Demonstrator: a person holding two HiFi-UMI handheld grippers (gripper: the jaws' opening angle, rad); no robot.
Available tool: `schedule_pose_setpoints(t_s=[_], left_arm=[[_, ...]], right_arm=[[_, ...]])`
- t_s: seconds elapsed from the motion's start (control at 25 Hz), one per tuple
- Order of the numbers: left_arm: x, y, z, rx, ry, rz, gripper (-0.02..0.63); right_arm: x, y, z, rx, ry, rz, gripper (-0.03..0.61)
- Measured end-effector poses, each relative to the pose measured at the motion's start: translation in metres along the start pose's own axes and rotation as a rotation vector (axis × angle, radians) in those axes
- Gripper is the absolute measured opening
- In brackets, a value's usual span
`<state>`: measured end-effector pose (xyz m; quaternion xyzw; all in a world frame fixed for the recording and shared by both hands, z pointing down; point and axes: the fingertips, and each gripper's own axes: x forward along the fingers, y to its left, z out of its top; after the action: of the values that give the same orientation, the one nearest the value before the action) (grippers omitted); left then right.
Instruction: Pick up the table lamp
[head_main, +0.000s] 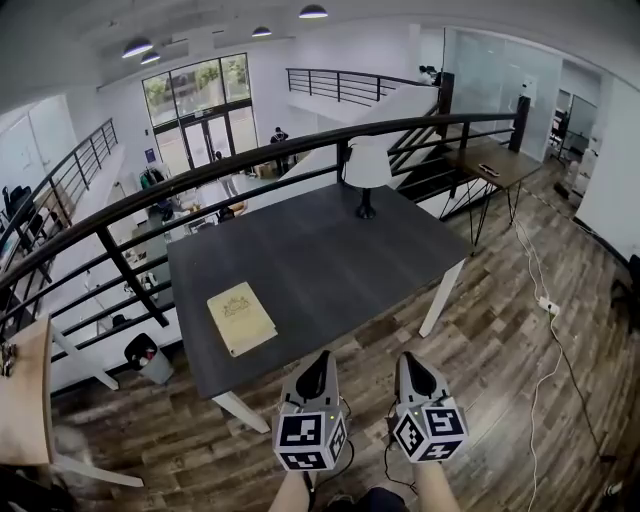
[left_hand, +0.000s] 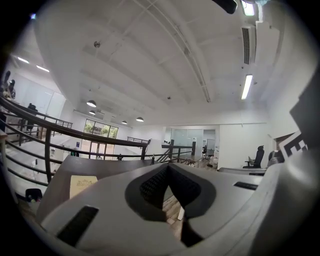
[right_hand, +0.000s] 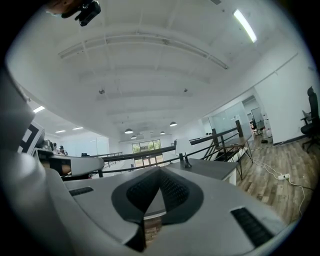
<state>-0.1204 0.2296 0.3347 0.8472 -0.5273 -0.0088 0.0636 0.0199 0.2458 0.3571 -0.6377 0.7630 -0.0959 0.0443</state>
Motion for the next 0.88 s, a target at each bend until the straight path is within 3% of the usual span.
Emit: schedule_pose_setpoints(t_s=[0.44,0.88], left_arm=[[0.092,0.015,-0.017,-0.021,0.024,0.016,0.031],[0.221,0.025,-0.018,-0.033,0.036,0.068,0.031]], right_arm=[[0.085,-0.043,-0.008,-0.002,0.036,0.023,-0.009],[0.203,-0.106,0.005,-0.004,0.062,0.086,-0.009]])
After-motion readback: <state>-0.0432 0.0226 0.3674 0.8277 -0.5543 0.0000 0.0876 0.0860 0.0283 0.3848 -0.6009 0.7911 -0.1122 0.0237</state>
